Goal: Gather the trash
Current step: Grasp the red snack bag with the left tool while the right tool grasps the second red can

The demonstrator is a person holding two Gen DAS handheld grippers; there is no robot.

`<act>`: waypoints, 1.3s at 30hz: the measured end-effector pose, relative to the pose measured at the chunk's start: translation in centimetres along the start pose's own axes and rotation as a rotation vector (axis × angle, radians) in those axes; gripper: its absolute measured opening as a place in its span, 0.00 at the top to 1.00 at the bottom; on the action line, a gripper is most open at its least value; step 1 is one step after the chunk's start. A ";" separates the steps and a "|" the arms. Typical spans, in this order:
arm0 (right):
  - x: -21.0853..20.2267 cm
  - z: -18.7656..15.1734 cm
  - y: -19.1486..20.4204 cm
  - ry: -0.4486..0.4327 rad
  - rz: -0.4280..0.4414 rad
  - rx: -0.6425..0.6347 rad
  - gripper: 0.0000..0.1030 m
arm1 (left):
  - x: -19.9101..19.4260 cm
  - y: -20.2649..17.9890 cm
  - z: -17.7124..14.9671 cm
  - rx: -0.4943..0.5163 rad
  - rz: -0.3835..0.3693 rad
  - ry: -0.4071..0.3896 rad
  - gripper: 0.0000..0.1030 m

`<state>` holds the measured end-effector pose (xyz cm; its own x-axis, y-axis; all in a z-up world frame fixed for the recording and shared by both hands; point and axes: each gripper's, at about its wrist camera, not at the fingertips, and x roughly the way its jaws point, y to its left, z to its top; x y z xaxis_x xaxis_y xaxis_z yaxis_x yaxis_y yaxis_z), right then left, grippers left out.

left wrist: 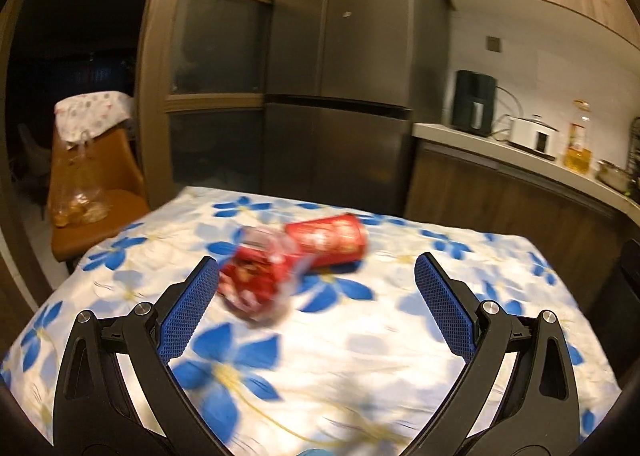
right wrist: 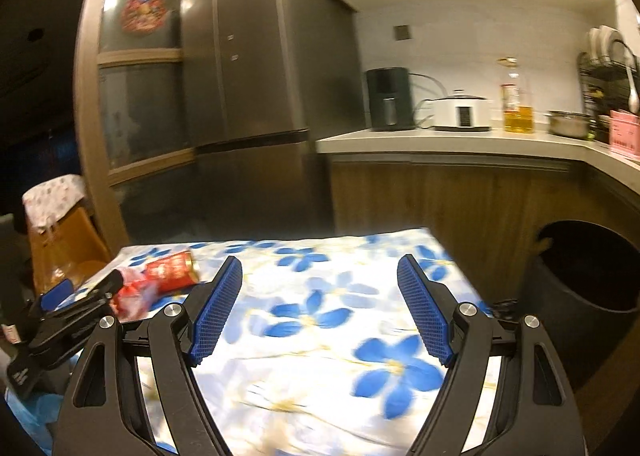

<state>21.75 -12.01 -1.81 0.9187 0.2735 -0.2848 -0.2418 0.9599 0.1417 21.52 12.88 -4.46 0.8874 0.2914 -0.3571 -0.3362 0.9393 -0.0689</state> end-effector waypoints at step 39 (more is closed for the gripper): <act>16.1 -2.0 16.8 0.185 0.239 -0.201 0.14 | 4.1 10.8 0.6 -0.220 -0.073 0.148 0.99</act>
<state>31.85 8.68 -5.95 0.7610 0.4808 -0.4355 -0.5165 0.8553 0.0415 21.71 24.32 -6.12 0.8615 0.1797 -0.4748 -0.3479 0.8901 -0.2944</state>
